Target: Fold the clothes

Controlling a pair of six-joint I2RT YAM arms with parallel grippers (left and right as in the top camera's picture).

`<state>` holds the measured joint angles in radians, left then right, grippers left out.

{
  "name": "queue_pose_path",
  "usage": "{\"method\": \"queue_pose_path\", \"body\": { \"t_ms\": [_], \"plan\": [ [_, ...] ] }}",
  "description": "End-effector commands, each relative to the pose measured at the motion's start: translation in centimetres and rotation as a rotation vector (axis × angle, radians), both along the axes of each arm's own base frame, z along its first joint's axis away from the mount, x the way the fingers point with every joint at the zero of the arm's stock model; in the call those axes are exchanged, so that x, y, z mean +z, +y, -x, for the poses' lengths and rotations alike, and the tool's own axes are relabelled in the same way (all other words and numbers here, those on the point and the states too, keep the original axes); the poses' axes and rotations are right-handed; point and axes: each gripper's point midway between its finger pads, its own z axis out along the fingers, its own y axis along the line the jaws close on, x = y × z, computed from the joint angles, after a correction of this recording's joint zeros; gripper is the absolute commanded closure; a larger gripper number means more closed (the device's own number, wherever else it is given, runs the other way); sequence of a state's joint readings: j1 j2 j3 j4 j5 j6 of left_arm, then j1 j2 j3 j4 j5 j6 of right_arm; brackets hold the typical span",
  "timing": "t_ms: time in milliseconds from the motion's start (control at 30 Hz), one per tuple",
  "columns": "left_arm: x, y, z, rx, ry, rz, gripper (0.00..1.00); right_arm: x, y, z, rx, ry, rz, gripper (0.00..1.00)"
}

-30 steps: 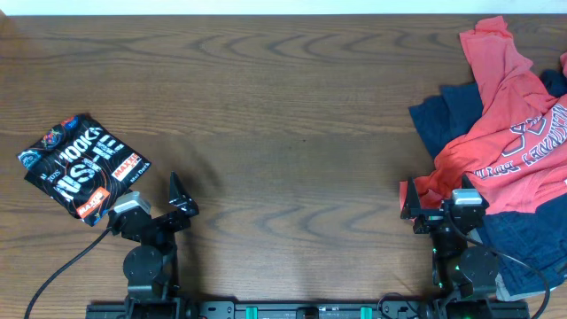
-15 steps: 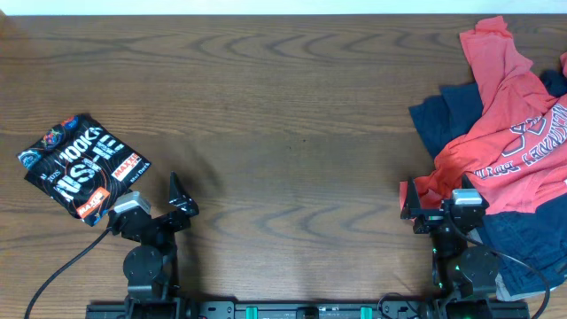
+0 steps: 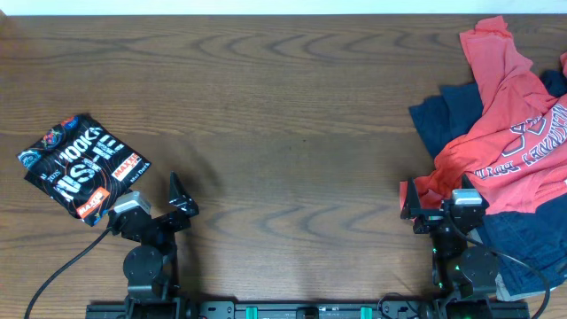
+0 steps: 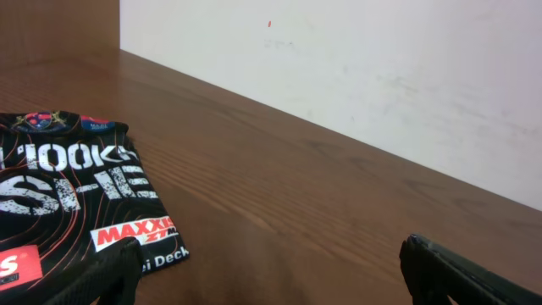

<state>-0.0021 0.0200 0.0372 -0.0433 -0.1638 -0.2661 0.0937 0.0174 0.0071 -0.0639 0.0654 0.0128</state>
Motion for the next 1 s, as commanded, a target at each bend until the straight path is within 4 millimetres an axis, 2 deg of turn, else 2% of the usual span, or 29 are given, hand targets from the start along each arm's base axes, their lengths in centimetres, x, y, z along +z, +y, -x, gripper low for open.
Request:
{"method": "queue_pose_path", "body": {
  "t_ms": [0, 733, 967],
  "plan": [
    [-1.95, 0.02, -0.06, 0.003, 0.046, 0.007, 0.02, -0.20, -0.25, -0.01, -0.008, 0.006, 0.014, 0.01],
    [-1.95, 0.02, -0.06, 0.003, 0.046, 0.007, 0.02, 0.18, -0.24, -0.04, -0.008, -0.009, 0.013, 0.01],
    [-1.96, -0.01, -0.06, 0.002, 0.046, 0.008, 0.02, -0.25, 0.07, 0.00, 0.010, 0.009, 0.011, 0.01]
  ]
}}
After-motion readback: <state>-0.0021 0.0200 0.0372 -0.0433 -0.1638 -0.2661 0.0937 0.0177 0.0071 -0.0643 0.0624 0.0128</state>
